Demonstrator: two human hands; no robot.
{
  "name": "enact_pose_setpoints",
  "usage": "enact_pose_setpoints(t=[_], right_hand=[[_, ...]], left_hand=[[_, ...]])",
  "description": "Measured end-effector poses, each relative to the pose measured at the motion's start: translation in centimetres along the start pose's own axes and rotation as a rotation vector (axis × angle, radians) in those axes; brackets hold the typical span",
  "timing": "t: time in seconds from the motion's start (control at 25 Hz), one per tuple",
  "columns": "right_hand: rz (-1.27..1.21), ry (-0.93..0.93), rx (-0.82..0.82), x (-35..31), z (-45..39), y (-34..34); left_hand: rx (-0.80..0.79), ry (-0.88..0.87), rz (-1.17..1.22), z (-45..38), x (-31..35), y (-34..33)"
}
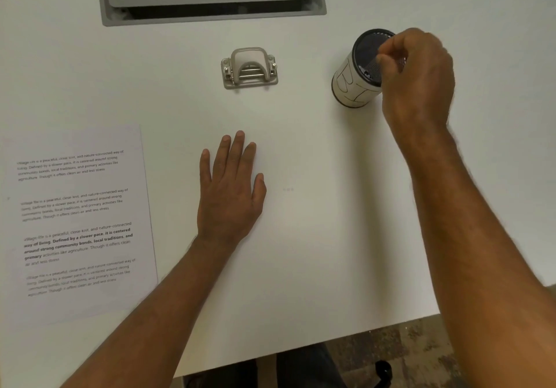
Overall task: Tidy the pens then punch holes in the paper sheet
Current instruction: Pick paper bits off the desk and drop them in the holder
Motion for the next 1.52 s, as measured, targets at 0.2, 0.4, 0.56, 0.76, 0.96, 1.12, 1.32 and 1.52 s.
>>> enact_pose_setpoints(t=[0.2,0.4,0.56,0.76,0.96,1.12,1.32,1.52], right_hand=[[0.059,0.034,0.043,-0.4,-0.9,0.2],[0.060,0.082,0.030,-0.6,-0.6,0.2],[-0.088,0.110,0.147,-0.9,1.0,1.2],[-0.273,0.099,0.209,-1.2,10.1,-0.4],[-0.133,0.037,-0.181,-1.2,22.9,-7.6],[0.155,0.017,-0.249,-1.8,25.5,-10.1],[0.067,0.076,-0.177,-2.4,24.5,-10.8],[-0.164,-0.141,-0.083,-1.0,23.1,-10.8]], left_hand=[[-0.006,0.004,-0.004,0.0,0.0,-0.1],[-0.003,0.001,-0.003,0.3,0.0,-0.1],[0.009,-0.001,0.000,0.2,-0.1,-0.1],[0.012,0.004,0.006,0.0,0.2,0.1],[0.026,-0.002,-0.011,-0.1,0.0,0.0],[0.030,0.000,-0.024,-0.1,-0.2,-0.4],[0.043,-0.004,-0.024,-0.1,-0.2,-0.4],[0.037,0.002,-0.033,-0.2,-0.4,-0.6]])
Point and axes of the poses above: each hand's wrist, its own z-axis away from the middle knuckle, its own y-axis out of the back of the hand, x = y × z, the point moved 6 cm from there along -z, towards the middle knuckle, and after that the axes turned 6 degrees about y, right-handed, at the moved point
